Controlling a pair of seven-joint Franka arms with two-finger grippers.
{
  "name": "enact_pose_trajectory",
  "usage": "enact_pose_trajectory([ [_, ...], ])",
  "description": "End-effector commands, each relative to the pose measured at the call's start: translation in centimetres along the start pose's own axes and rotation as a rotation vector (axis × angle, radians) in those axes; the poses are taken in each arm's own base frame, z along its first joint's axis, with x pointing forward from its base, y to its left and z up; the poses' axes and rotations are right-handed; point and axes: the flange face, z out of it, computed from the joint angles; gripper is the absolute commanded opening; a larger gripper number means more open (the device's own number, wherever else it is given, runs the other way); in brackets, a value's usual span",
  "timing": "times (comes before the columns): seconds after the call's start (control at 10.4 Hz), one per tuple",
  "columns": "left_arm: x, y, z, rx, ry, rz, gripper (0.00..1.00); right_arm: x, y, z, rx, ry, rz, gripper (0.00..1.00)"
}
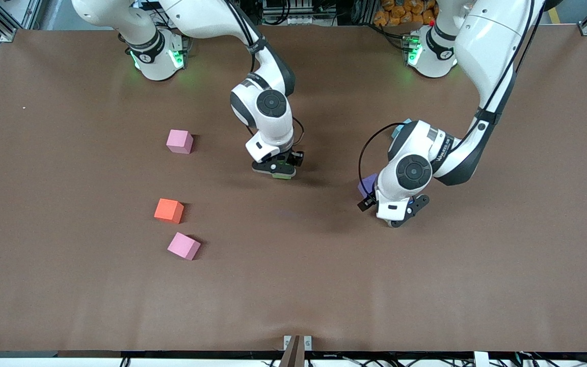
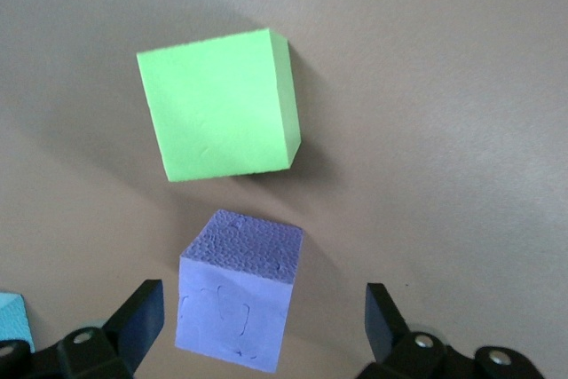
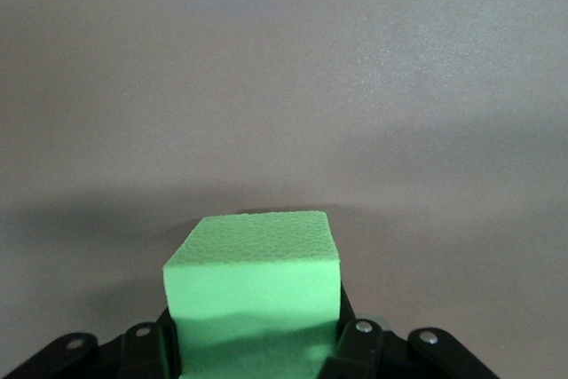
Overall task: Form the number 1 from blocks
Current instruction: 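Place the green cube beside the red cube while the left gripper reaches the purple cube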
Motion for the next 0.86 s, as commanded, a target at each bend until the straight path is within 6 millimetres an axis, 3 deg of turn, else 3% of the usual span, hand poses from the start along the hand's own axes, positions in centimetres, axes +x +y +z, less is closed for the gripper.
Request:
enact_pose_trajectory([
  [0.0,-0.8,0.0,1.1,0.008,0.004,-0.047,1.0,0.1,-0.3,0.1,-0.02,0.026,-0.038,0.42],
  [0.58,-1.7,-1.1,3.8,0.064,-0.011,-0.037,1.0,-0.1,-0.2,0.6,-0.031,0.027,-0.093,0.5],
  [0.67,-1.7,-1.2,4.1,0.063,-0.012,-0.037,1.0,-0.1,-0.2,0.6,-0.031,0.027,-0.087,0.94],
  [0.77,-1.9,-1.2,4.4,0.062,-0.013,-0.034,1.0,-0.1,-0.2,0.7,-0.035,0.025,-0.083,1.0],
])
